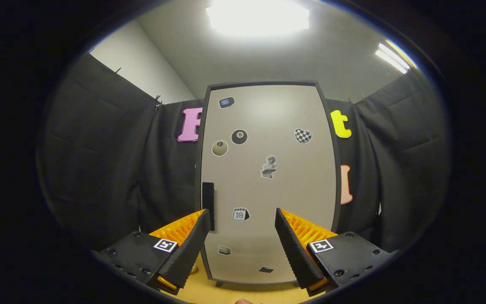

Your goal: Open the cabinet door with the right hand, grasp the bottle in the cabinet with the left hand and place it on the coaster, then close the cabinet door with the right hand.

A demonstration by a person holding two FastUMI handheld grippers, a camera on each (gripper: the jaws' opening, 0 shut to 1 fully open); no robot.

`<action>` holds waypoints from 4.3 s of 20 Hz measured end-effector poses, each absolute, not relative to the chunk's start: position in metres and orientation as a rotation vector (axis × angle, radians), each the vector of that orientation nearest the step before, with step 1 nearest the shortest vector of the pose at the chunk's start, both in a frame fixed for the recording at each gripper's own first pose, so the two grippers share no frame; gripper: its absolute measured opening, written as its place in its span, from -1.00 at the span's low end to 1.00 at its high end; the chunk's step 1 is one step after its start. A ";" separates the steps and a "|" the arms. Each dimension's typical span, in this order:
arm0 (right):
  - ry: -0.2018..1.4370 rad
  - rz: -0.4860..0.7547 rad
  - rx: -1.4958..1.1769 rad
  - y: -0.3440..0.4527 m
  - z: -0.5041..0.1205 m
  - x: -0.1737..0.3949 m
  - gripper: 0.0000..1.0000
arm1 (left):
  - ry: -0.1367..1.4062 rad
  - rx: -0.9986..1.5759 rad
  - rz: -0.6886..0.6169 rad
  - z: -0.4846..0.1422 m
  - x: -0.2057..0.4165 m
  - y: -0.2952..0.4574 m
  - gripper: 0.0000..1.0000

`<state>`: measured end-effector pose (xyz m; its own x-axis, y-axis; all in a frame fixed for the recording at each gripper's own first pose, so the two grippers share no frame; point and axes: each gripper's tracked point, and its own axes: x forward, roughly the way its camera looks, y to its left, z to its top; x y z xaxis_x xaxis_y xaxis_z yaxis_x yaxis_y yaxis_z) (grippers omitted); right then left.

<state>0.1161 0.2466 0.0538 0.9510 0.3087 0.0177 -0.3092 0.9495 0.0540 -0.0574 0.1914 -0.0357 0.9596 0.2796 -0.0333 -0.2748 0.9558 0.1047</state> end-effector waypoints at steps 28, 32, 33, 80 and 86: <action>0.293 0.317 0.023 0.372 -0.006 0.260 0.10 | 0.143 0.052 0.458 -0.091 -0.085 0.292 0.38; 0.309 0.319 0.009 0.371 -0.005 0.251 -0.46 | 0.133 0.046 0.440 -0.088 -0.082 0.285 0.37; 0.303 0.328 0.000 0.371 -0.006 0.254 -0.63 | 0.127 0.047 0.436 -0.085 -0.081 0.284 0.37; 0.302 0.344 0.117 0.232 0.018 0.120 -0.71 | 0.044 -0.072 -0.143 -0.043 0.015 -0.025 0.37; 0.276 0.239 0.077 0.202 0.015 0.133 -0.82 | 0.021 -0.062 -0.170 -0.023 0.011 -0.081 0.37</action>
<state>0.1331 0.2016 0.0155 0.9342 0.2436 -0.2606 -0.2227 0.9689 0.1076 0.0108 -0.0806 -0.0227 0.9854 -0.1698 -0.0157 0.1685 0.9836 -0.0638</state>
